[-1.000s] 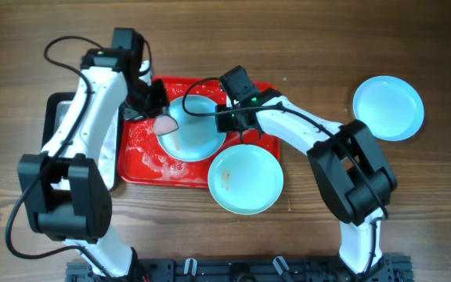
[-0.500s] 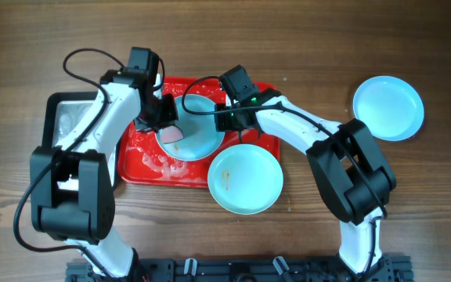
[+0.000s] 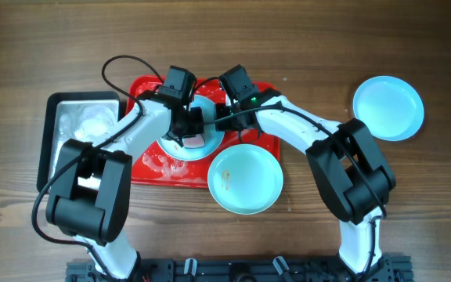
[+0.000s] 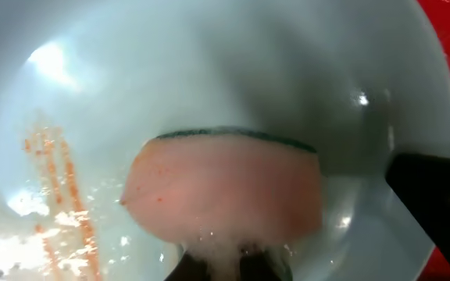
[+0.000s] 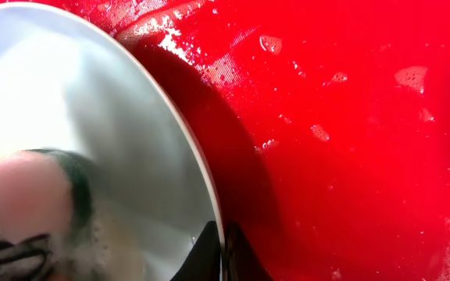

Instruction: Clean dirty plates on tray and stack at the side

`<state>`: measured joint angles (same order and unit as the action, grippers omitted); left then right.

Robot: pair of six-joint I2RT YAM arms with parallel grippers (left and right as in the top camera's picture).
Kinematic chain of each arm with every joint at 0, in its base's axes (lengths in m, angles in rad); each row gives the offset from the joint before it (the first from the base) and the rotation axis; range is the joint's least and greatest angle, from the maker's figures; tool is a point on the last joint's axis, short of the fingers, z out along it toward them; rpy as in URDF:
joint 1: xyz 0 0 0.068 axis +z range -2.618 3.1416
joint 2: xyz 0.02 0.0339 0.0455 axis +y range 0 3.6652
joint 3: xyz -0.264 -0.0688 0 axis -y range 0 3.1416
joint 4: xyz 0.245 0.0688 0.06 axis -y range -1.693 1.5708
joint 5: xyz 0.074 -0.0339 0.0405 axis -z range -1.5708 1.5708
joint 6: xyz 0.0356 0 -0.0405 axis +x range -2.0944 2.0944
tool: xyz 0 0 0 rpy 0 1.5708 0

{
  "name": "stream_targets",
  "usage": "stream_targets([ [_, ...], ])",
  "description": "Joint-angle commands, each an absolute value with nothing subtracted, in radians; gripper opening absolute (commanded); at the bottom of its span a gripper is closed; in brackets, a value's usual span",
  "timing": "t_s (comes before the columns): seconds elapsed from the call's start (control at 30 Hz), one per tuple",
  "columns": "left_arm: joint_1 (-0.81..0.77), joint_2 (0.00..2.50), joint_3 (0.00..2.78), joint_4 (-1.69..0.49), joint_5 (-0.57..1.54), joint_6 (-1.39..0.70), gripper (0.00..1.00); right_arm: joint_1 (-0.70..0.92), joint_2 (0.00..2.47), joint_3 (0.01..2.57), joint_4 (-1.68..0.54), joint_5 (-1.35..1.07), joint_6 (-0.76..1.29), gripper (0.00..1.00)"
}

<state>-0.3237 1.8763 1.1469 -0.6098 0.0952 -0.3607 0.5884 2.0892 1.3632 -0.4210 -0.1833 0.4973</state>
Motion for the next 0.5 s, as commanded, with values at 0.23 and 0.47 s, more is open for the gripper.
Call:
stream_targets([
  [0.23, -0.119, 1.931, 1.156, -0.695, -0.065, -0.421, 0.04, 0.595, 2.136, 1.366, -0.426, -0.183, 0.505, 0.04],
  [0.47, -0.131, 1.931, 1.184, -0.606, -0.047, -0.272, 0.04, 0.595, 2.136, 1.366, -0.427, -0.182, 0.505, 0.04],
])
